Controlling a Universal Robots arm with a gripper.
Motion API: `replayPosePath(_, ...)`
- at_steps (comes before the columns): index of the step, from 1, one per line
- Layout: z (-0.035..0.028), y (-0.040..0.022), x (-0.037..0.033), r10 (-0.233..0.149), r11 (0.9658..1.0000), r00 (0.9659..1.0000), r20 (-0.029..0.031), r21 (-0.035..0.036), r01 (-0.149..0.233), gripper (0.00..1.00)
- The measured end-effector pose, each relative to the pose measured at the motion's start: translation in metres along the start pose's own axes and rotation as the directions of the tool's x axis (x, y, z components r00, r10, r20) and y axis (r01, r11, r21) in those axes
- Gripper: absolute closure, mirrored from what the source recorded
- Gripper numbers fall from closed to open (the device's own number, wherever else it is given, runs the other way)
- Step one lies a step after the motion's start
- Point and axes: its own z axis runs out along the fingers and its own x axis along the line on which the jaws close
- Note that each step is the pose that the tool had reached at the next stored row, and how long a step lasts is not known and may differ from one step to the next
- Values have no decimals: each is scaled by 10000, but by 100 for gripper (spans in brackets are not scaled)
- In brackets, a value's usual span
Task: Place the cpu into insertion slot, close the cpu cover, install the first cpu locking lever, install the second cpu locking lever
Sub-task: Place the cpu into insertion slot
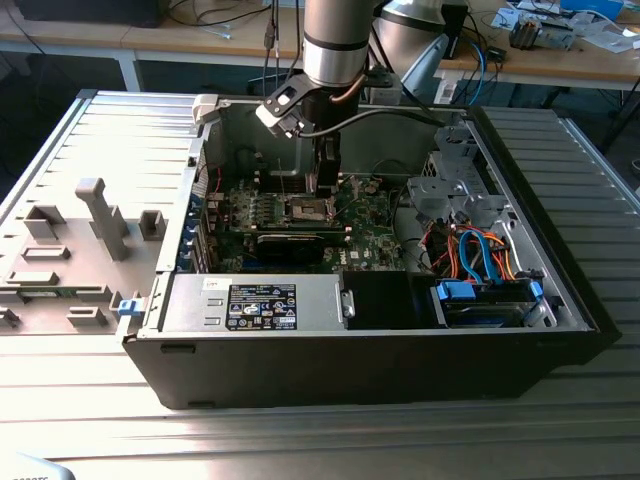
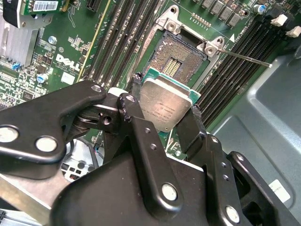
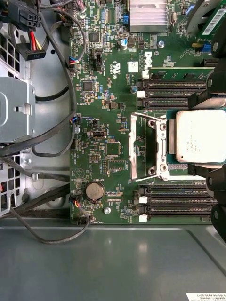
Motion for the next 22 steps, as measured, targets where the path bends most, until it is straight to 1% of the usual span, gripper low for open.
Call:
replayPosePath(6, 17, 0, 0, 0, 10000, 10000, 9, 0, 0, 46)
replayPosePath(8, 40, 0, 1, 0, 10000, 10000, 24, 0, 0, 46)
replayPosePath(21, 69, 0, 1, 0, 10000, 10000, 24, 0, 0, 46)
replayPosePath(22, 81, 0, 2, 0, 10000, 10000, 24, 0, 0, 46)
